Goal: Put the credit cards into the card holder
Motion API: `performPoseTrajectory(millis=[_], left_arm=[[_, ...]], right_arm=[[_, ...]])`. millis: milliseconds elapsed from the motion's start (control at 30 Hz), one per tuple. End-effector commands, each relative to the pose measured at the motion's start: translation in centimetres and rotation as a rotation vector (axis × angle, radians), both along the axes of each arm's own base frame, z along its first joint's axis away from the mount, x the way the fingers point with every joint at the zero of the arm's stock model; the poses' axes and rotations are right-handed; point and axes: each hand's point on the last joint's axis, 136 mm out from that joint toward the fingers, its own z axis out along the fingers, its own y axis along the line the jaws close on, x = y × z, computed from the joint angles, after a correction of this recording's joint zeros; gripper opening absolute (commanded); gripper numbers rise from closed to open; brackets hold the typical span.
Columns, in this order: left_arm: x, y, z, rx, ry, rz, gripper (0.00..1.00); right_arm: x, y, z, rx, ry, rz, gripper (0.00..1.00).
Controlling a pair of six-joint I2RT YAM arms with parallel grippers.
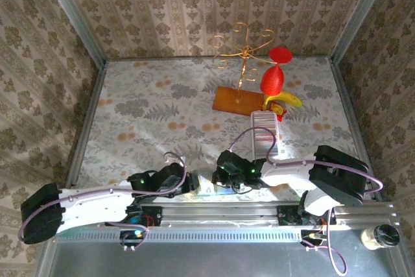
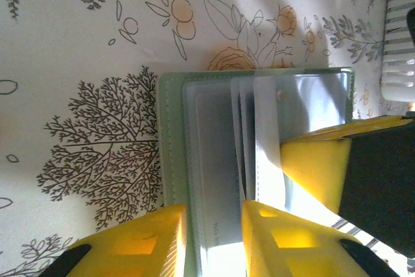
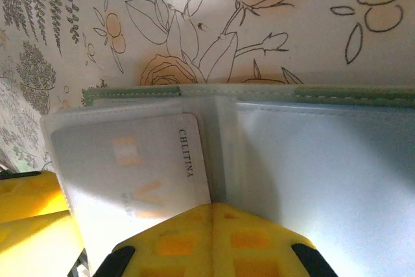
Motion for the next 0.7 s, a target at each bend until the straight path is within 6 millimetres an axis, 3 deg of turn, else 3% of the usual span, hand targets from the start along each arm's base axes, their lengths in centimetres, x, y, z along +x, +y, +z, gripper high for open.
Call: performPoseTrajectory(millis=[0,233,433,667], left_arm=[[0.0,1.5,-0.4,0.053,0.010,0.053,0.29],[0.4,2.8,-0.3,0.046,-0.003,0.110,0.28],[0.2,1.5,-0.1,-0.010,0.004,0.087,0.42],[-0.1,-0.1,-0.4,-0.028,0.026,0.043,0.43]], right_arm=[[0.0,0.1,-0.4,0.000,-0.010,-0.014,0.01],[0.0,0.0,-0.5,-0.004,-0.010,-0.015,0.01],[0.0,0.1,-0.3,0.001,-0.011,-0.013,0.00],[0.0,0.1,-0.3,0.002,-0.010,-0.012,0.00]])
